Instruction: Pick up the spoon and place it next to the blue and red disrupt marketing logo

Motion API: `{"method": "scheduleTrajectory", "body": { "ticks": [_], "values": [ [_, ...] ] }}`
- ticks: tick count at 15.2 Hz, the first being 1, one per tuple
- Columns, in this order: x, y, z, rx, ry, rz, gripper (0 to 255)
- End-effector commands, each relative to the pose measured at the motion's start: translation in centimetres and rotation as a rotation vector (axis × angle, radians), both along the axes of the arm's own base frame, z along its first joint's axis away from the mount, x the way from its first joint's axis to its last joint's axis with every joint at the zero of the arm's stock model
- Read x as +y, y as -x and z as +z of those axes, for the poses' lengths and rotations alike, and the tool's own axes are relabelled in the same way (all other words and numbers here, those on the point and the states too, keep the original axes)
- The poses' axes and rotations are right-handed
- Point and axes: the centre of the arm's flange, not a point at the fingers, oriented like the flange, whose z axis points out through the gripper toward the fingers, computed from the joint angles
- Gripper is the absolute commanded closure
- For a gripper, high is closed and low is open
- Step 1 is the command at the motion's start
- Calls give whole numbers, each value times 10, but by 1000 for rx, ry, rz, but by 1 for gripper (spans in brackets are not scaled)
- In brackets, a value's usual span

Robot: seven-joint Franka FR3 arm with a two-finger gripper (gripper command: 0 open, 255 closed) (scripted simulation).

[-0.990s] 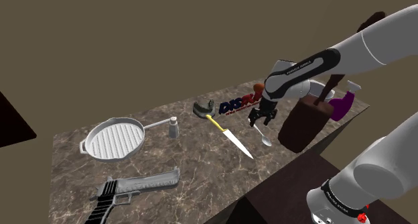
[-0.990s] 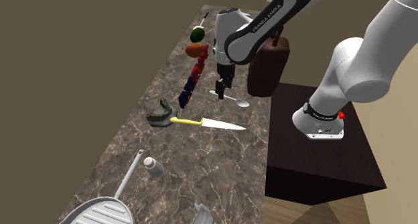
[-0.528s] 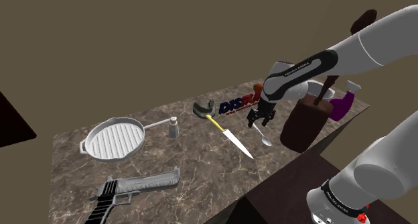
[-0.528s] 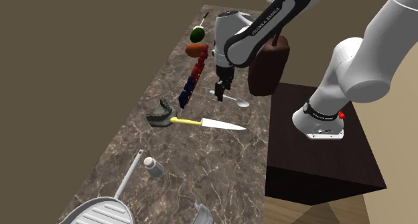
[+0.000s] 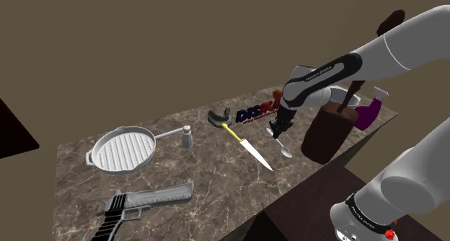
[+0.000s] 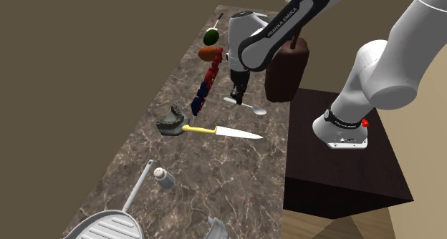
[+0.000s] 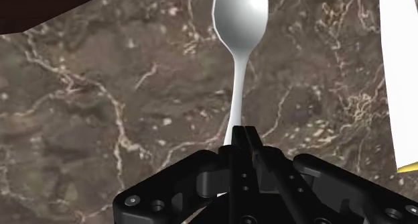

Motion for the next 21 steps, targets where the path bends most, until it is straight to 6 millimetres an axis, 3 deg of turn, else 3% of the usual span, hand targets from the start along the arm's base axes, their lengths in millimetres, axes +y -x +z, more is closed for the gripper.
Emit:
{"method": "scheduleTrajectory", "body": {
  "ticks": [1,3,4,7,15,21],
  "values": [
    [-3,4,-8,20,-1,-9,255],
    [0,0,0,-1,0,1,255],
    [0,0,0,-1,0,1,0],
    [-12,-25,29,11,23,6,0],
    [-6,-21,-10,11,23,6,0],
    [-6,-21,-10,11,23,6,0]
  ]
}}
